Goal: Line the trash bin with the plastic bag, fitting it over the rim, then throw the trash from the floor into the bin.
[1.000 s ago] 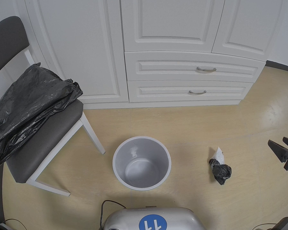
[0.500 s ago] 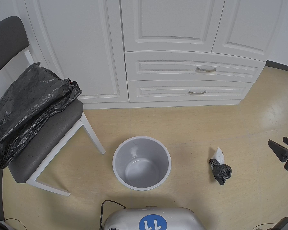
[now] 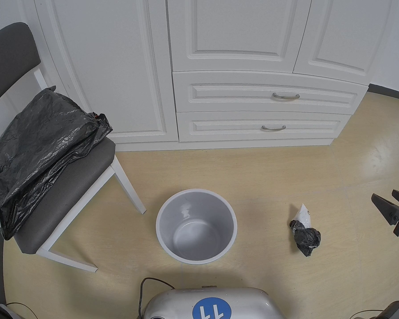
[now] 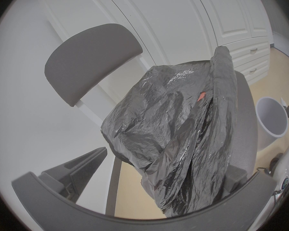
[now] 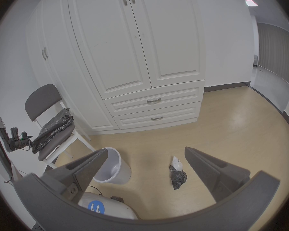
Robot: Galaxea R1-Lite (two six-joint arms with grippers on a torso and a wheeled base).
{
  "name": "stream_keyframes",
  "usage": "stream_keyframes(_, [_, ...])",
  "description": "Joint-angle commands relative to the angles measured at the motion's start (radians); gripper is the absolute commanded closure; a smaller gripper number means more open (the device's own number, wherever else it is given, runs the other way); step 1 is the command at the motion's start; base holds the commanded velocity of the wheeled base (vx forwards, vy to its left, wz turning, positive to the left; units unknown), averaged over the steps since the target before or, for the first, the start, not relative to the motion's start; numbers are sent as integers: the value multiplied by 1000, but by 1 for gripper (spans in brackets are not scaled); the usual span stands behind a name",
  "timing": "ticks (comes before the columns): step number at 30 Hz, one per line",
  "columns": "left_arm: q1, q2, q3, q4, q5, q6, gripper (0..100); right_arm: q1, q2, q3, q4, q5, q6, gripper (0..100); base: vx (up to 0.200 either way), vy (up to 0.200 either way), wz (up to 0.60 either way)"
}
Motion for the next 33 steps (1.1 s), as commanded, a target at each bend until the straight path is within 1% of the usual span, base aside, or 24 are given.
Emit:
stream_keyframes(1, [-1,12,6,-1,19,8,0,1,0,-2,0,0,0,0,0,0,0])
stream_keyframes(3, [-4,12,10,-1,33,10,0,1,0,-2,0,0,0,0,0,0,0])
stream_keyframes(9, [-9,13,10,-1,35,13,0,1,0,-2,0,0,0,0,0,0,0])
stream_keyframes(10, [-9,12,10,-1,33,13,100,4,1,0,0,0,-2,0,0,0,0])
stream_keyframes(14, [-15,5,10,-5,33,11,100,4,4,1,1,0,-2,0,0,0,0])
stream_keyframes(20, [-56,-48,27,-8,33,-4,100,11,3,4,1,2,-25,0,0,0,0])
stream_keyframes(23, [-79,-74,41,-8,32,-6,100,36,3,7,1,2,-29,0,0,0,0])
stream_keyframes(25, [-102,-120,64,-8,27,-7,100,73,0,7,1,-6,-31,0,0,0,0])
stream_keyframes(27, [-125,-160,81,-8,24,-18,100,87,-11,3,0,-9,-31,0,0,0,0])
stream_keyframes(29, [-173,-228,88,-3,27,-65,100,90,-32,0,0,-9,-31,0,0,0,0])
stream_keyframes(30, [-173,-228,88,-3,27,-65,100,90,-32,0,0,-9,-31,0,0,0,0])
stream_keyframes(31, [-242,-303,73,17,36,-156,100,90,-57,-5,0,-9,-35,0,0,0,0])
stream_keyframes(33, [-302,-343,29,51,39,-210,100,90,-80,-6,1,-9,-46,0,0,0,0])
